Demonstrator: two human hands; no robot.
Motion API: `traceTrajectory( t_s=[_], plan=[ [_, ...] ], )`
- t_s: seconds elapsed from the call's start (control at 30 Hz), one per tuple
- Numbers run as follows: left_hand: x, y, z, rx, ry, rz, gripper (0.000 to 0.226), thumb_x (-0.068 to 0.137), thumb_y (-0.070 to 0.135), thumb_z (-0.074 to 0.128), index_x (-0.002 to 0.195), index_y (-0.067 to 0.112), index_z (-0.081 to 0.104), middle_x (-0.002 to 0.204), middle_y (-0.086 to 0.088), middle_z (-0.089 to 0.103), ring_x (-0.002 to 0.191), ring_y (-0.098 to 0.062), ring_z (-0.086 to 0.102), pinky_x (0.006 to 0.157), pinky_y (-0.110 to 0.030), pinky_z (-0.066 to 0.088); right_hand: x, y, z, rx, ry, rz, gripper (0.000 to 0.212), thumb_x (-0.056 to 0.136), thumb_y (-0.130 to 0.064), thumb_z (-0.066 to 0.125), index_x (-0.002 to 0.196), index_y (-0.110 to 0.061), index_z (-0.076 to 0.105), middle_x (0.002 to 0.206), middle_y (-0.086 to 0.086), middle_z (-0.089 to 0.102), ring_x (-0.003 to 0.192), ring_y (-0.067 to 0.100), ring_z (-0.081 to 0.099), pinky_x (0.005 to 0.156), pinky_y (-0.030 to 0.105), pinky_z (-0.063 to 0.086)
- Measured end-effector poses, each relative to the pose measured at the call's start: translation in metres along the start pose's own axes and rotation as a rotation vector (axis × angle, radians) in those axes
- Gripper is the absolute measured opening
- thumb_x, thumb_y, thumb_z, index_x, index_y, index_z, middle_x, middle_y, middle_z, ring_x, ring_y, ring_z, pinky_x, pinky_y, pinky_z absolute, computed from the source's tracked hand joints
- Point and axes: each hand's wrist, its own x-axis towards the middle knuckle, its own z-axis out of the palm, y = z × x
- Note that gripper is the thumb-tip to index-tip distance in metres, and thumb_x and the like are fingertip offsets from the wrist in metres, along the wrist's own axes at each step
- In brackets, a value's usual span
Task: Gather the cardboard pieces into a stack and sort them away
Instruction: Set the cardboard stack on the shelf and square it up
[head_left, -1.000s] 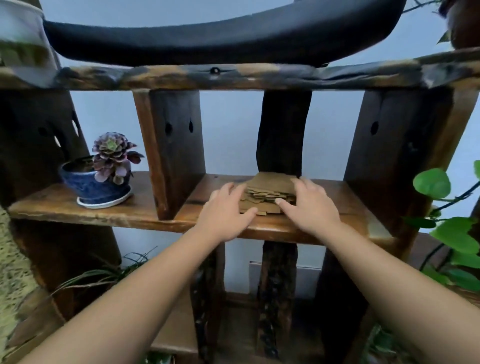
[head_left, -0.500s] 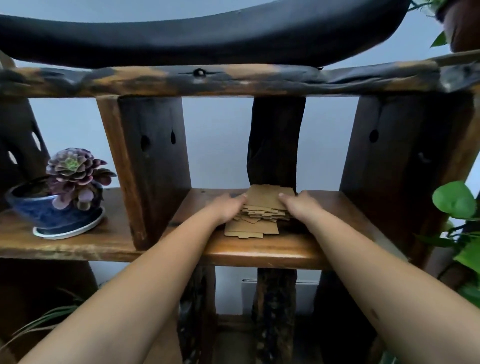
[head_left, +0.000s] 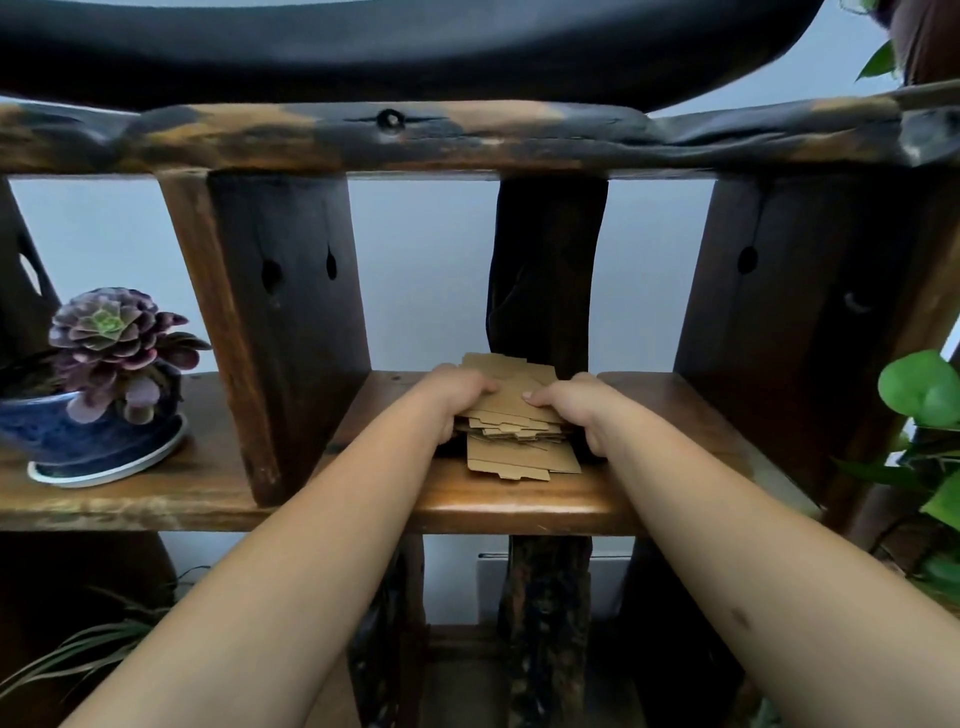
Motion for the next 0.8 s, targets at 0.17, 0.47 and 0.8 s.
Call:
traceTrajectory(
  t_s=[0.17, 0.47, 0.8],
  plan=[
    [-0.002, -0.009, 0.004, -0.264, -0.172, -0.069, 0.035, 0.09, 0.014, 0.067, 0.121, 0.001, 0.056, 0.107, -0.019, 0.071, 0.089, -0.029, 0.071, 0.072, -0.042, 0.06, -0.003, 0.009, -0.004, 0.08, -0.032, -0.032, 0.087, 0.072, -0.044, 0.08, 0.142, -0.012, 0.038, 0.132, 0.011, 0.052, 0.095, 0.021, 0.051, 0.07, 0.032, 0.043],
    [-0.009, -0.013, 0.0, -0.509, -0.166, -0.076, 0.033, 0.088, 0.003, 0.063, 0.12, 0.002, 0.058, 0.098, -0.018, 0.071, 0.084, -0.03, 0.072, 0.061, -0.041, 0.059, -0.019, 0.022, -0.009, 0.439, -0.049, -0.166, 0.095, 0.073, -0.057, 0.074, 0.15, -0.024, 0.029, 0.148, 0.005, 0.043, 0.111, 0.016, 0.051, 0.092, 0.031, 0.044],
    [-0.023, -0.028, 0.034, -0.958, -0.11, 0.01, 0.033, 0.092, 0.008, 0.062, 0.123, 0.002, 0.055, 0.11, -0.023, 0.07, 0.096, -0.037, 0.07, 0.084, -0.051, 0.057, -0.051, 0.021, 0.025, 0.993, 0.031, -0.134, 0.063, 0.07, -0.027, 0.086, 0.121, -0.018, 0.05, 0.108, 0.005, 0.073, 0.092, 0.02, 0.073, 0.081, 0.04, 0.058]
  ],
)
